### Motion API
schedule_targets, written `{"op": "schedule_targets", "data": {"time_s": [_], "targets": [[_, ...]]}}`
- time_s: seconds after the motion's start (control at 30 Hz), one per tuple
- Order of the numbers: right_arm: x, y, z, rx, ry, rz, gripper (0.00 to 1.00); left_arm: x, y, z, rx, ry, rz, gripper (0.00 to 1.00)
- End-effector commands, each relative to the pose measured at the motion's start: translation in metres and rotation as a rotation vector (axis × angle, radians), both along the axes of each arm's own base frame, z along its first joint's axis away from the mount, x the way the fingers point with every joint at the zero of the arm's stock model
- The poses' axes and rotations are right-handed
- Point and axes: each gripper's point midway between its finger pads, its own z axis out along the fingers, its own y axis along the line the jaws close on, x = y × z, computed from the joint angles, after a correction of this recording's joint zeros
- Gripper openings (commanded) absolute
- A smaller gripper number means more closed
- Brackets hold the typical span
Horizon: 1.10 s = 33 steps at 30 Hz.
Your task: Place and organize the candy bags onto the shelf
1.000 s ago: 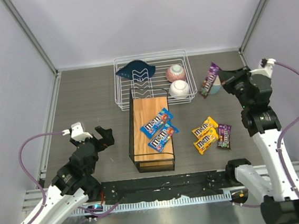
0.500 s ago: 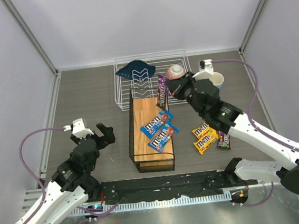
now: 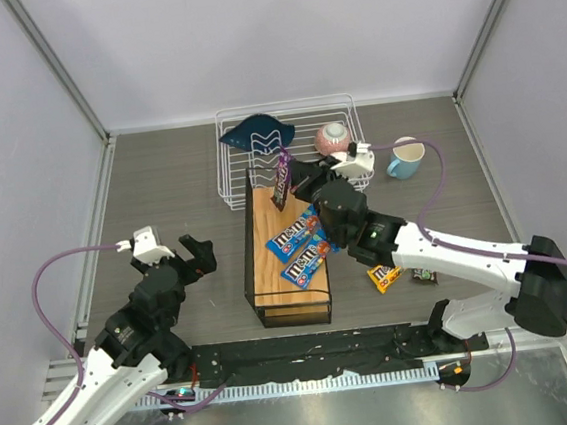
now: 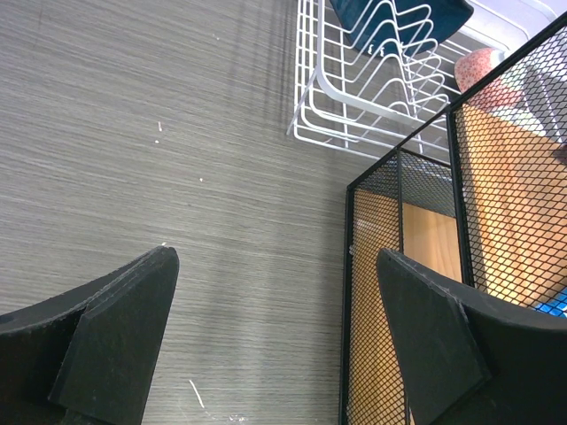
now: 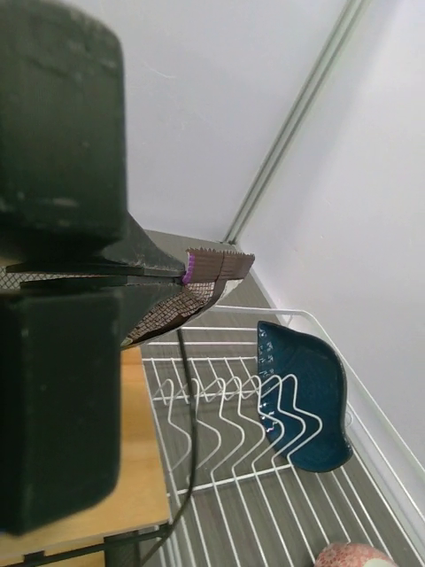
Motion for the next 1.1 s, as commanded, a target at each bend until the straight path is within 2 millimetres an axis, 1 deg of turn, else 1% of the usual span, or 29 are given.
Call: {"op": "schedule_targets", "data": {"time_s": [0.0, 0.03, 0.07, 0.1, 0.13, 0.17, 0.2, 0.23, 0.4, 0.47, 0.53, 0.6, 0.63, 0.7, 0.77, 0.8, 0.83, 0.87, 0.9, 0.97, 1.07], "targets": [[-0.015, 0.001, 0.015, 0.093, -0.037, -0.130, 0.01, -0.001, 0.001, 0.004, -0.022, -0.012, 0.007, 1.00], [-0.016, -0.003, 0.014, 0.082, -0.042, -0.177, 0.01, -0.001, 0.001, 0.004, -0.022, -0.014, 0.010, 1.00], [-0.020, 0.001, 0.007, 0.065, -0.036, -0.185, 0.01, -0.001, 0.001, 0.005, -0.023, -0.015, 0.009, 1.00], [-0.022, 0.002, 0.003, 0.059, -0.034, -0.201, 0.01, -0.001, 0.001, 0.005, -0.023, -0.015, 0.009, 1.00], [-0.028, 0.008, 0.002, 0.066, -0.036, -0.195, 0.01, -0.001, 0.001, 0.005, -0.024, -0.016, 0.009, 1.00], [-0.029, 0.007, -0.002, 0.059, -0.033, -0.216, 0.01, -0.001, 0.001, 0.005, -0.024, -0.016, 0.009, 1.00], [-0.029, 0.010, -0.008, 0.049, -0.029, -0.219, 0.01, -0.001, 0.002, 0.004, -0.024, -0.014, 0.011, 1.00], [-0.033, 0.013, -0.009, 0.047, -0.029, -0.215, 0.01, -0.001, 0.002, 0.004, -0.024, -0.014, 0.011, 1.00], [-0.038, 0.015, -0.026, 0.002, -0.014, -0.260, 0.01, -0.001, 0.002, 0.002, -0.025, -0.014, 0.010, 1.00], [-0.040, 0.017, -0.030, -0.018, -0.012, -0.263, 0.01, -0.001, 0.002, 0.002, -0.024, -0.013, 0.010, 1.00], [-0.040, 0.014, -0.035, -0.044, -0.009, -0.280, 0.01, -0.001, 0.002, 0.002, -0.025, -0.014, 0.010, 1.00], [-0.043, 0.012, -0.038, -0.060, -0.005, -0.284, 0.04, -0.001, 0.002, 0.001, -0.023, -0.011, 0.011, 1.00], [-0.043, 0.009, -0.036, -0.059, -0.005, -0.286, 0.07, -0.002, 0.002, 0.000, -0.022, -0.009, 0.010, 1.00], [-0.046, 0.008, -0.040, -0.081, -0.001, -0.269, 0.09, -0.002, 0.002, 0.001, -0.025, -0.011, 0.010, 1.00], [-0.048, 0.009, -0.038, -0.099, -0.002, -0.236, 0.10, -0.002, 0.002, -0.001, -0.022, -0.009, 0.010, 1.00], [-0.050, 0.008, -0.043, -0.134, 0.009, -0.227, 0.12, -0.001, 0.002, -0.001, -0.022, -0.011, 0.011, 1.00], [-0.052, 0.008, -0.043, -0.137, 0.014, -0.222, 0.14, -0.001, 0.002, 0.000, -0.023, -0.012, 0.011, 1.00], [-0.053, 0.005, -0.043, -0.138, 0.018, -0.219, 0.16, -0.001, 0.002, -0.001, -0.021, -0.010, 0.011, 1.00], [-0.054, 0.003, -0.048, -0.170, 0.029, -0.216, 0.20, -0.001, 0.002, -0.001, -0.020, -0.010, 0.014, 1.00], [-0.057, 0.000, -0.048, -0.162, 0.037, -0.200, 0.24, 0.000, 0.001, -0.002, -0.017, -0.007, 0.013, 1.00], [-0.061, -0.004, -0.051, -0.176, 0.047, -0.179, 0.34, 0.000, 0.001, -0.002, -0.015, -0.005, 0.012, 1.00]]}}
